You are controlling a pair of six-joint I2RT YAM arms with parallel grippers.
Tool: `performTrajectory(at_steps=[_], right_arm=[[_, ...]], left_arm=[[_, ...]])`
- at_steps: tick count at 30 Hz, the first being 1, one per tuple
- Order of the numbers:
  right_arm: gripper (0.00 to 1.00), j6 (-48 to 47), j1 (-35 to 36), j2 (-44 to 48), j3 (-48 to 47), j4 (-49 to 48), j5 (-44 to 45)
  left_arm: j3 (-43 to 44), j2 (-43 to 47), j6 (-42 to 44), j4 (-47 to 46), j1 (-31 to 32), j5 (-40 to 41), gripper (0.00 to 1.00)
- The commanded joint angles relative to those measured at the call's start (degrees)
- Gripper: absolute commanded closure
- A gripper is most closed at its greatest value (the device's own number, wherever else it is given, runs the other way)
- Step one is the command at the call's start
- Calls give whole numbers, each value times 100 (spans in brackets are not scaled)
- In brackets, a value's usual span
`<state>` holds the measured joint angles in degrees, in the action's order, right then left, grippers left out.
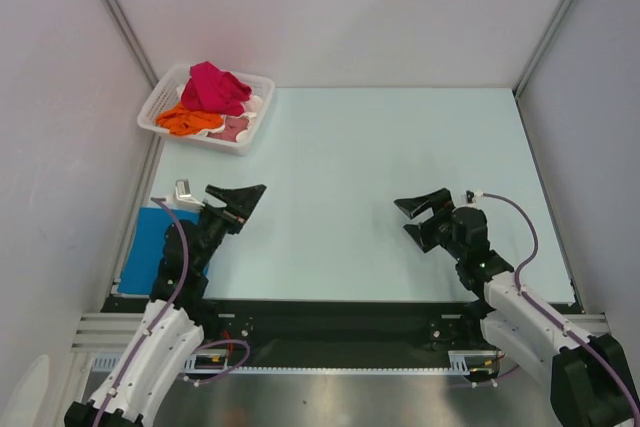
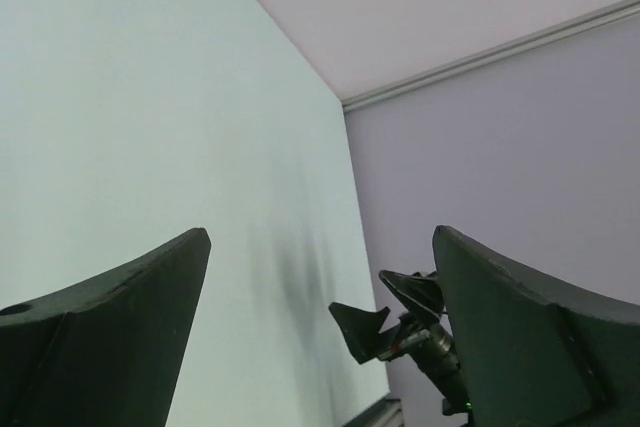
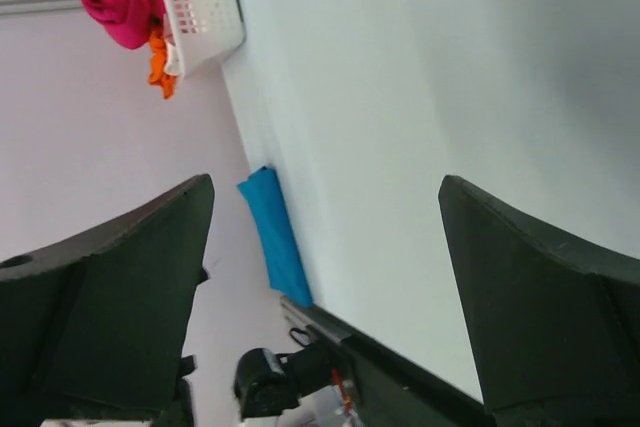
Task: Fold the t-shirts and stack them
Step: Grab the tshirt from the pile
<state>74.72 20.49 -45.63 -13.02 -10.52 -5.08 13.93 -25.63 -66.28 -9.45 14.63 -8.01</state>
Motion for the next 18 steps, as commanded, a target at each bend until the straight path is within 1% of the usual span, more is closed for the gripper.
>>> performTrajectory(at_steps=[1,4,5,6,7,8,9,10,11,12,13,14,15,16,17,18], right_arm=[[0,-1019,-89,-148,-429,-195,-475],[0,-1889,-133,-280,-868,67,-906],[0,-2117,-133,-411,-1009,199,-1081],[0,-2302,-133,-482,-1184,531,-1178],[0,-2652,-124,-561,-1482,708,-1310],[1,-2803,-133,-709,-1650,866,-1381],[1,-2944,-124,-789,-1773,1242,-1425],[1,-3093,-133,-842,-1888,1368,-1460],[1,-3304,-133,-912,-2063,1456,-1548],[1,-3419,-142,-922,-2108,1561,-1583],[1,-3507,-142,-930,-2152,1588,-1618],[1,-3630,-133,-922,-2170,1615,-1680],[1,-3683,-142,-870,-2170,1624,-1706],[1,-3719,-133,-852,-2153,1632,-1733],[1,-3832,-142,-834,-2153,1632,-1803],[1,-3877,-151,-808,-2153,1667,-1829]], left_arm=[[460,-39,930,94,-119,141,0],[960,-433,1546,93,-215,588,0],[1441,-608,2018,180,-259,686,0],[1759,-854,2292,564,-311,791,0],[2119,-1396,2565,837,-329,1132,0],[2923,-1775,3168,1188,-330,1318,0],[3340,-2110,3478,1792,-338,1511,0],[3753,-2827,3777,2050,-347,1678,0],[4531,-3147,4355,2453,-365,1958,0],[4887,-3446,4622,2588,-382,2109,0],[5204,-3771,4894,2641,-382,2259,0],[5677,-4235,5349,2642,-391,2521,1],[5838,-4484,5545,2485,-400,2654,1],[5979,-4678,5738,2344,-426,2690,1],[6207,-5097,6080,2012,-470,2508,1],[6331,-5310,6248,1904,-575,2410,2]])
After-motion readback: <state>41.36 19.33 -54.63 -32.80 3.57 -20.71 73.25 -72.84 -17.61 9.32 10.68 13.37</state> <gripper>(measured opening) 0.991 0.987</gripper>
